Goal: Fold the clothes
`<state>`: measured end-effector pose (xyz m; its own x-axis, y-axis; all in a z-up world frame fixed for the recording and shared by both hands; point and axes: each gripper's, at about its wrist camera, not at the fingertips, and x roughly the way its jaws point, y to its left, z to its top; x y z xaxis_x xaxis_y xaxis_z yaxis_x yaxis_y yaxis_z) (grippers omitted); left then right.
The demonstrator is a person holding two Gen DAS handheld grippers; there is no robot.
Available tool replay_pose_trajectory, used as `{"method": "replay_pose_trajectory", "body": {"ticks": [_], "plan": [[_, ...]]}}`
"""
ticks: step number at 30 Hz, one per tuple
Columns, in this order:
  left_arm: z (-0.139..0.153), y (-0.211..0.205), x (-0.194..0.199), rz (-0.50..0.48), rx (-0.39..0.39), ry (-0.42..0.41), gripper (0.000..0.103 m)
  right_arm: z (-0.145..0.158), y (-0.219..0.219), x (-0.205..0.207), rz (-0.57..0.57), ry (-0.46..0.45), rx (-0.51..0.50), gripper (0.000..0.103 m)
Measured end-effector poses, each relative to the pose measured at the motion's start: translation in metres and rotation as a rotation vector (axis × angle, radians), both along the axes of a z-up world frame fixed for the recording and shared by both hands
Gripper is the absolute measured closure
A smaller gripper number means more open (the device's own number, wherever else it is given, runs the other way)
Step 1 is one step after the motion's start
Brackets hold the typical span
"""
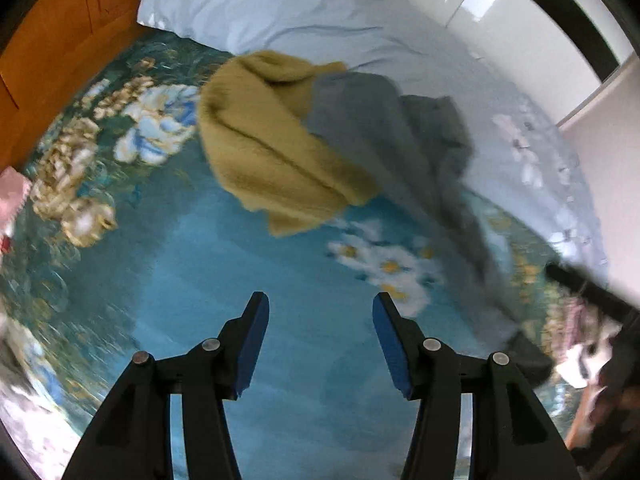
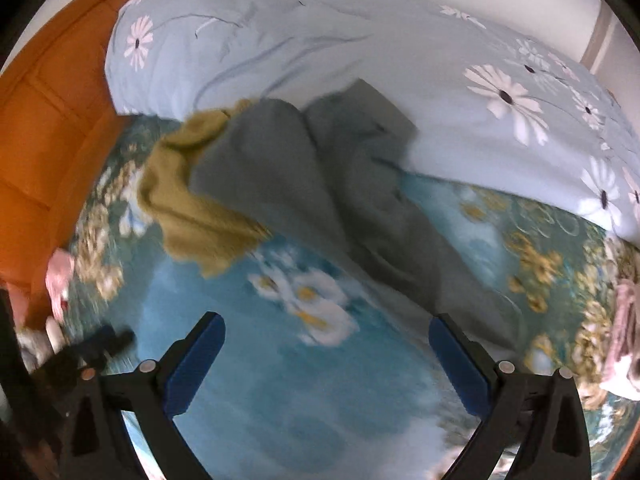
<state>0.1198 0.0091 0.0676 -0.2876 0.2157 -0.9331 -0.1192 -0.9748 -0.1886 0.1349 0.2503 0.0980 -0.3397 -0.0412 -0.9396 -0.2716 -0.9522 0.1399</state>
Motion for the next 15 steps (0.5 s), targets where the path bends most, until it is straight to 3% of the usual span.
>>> {"method": "replay_pose_trajectory", "body": {"ticks": [4, 7, 15], "plan": [[-0.017, -0.027, -0.019, -0.017, -0.011, 0.046, 0.021, -0.007, -0.032, -0.059, -0.036, -0.024, -0.008, 0.0], [-0.031, -0.038, -0.031, -0.034, -0.025, 0.05, 0.014, -0.018, -0.057, -0.105, 0.01, -0.06, 0.021, 0.0], [-0.077, -0.05, -0.048, -0.04, 0.008, -0.03, 0.012, -0.069, -0.117, -0.213, 0.186, -0.162, 0.114, 0.0]]}}
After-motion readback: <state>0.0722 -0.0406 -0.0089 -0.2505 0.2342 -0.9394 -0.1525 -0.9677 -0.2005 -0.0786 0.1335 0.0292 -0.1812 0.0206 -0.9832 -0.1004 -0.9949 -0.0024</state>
